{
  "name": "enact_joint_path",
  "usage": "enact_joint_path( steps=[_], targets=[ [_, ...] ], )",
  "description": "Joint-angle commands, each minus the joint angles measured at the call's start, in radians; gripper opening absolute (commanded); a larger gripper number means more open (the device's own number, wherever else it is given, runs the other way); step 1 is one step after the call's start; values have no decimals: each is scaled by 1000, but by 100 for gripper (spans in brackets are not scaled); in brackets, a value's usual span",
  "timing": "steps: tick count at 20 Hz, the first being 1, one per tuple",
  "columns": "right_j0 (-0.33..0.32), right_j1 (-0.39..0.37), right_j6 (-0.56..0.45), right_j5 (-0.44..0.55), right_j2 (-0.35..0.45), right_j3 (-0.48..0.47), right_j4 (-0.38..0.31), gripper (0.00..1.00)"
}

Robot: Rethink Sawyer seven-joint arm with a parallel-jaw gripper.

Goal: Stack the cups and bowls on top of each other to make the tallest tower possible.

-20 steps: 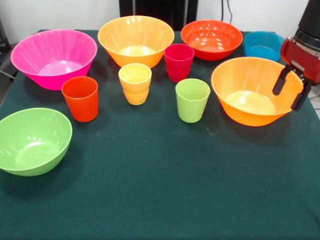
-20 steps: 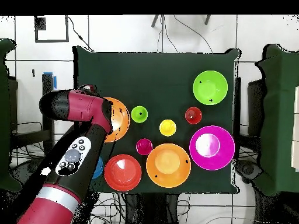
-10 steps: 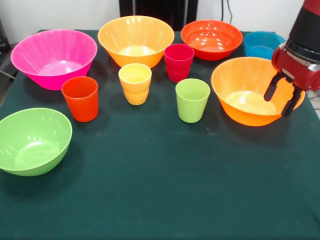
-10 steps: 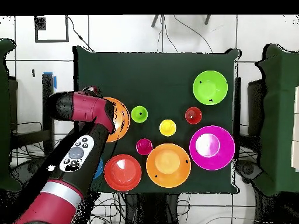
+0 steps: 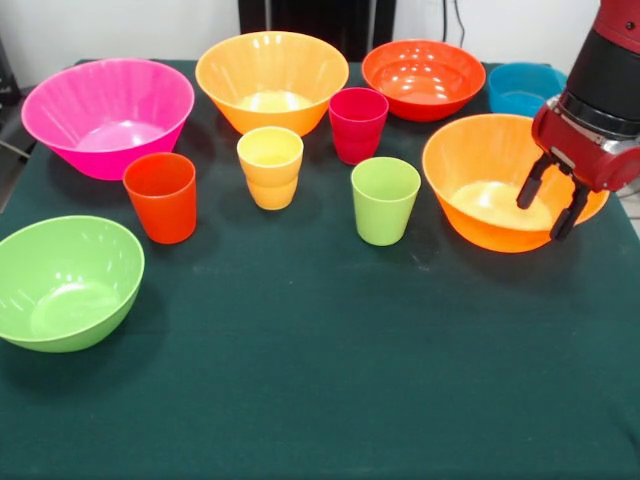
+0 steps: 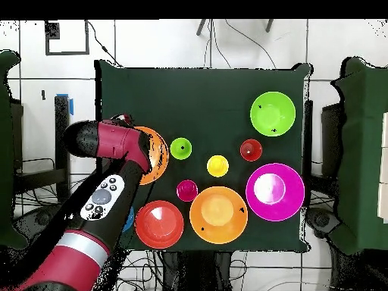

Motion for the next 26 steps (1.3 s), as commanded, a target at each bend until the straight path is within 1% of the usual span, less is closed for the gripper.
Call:
enact_joint_path(
  steps=[1, 10, 16, 22, 24, 26],
  targets=[
    [-30, 37, 102, -39, 114, -27, -13, 100],
    [-24, 105, 155, -33, 75, -94, 5, 100],
    [-30, 143, 161, -57, 65, -121, 10, 100],
    [-32, 155, 140, -68, 62, -128, 0, 100],
    [-33, 158, 110, -73, 52, -132, -21, 100],
    [-40, 150, 71, -76, 61, -126, -41, 100]
  ],
)
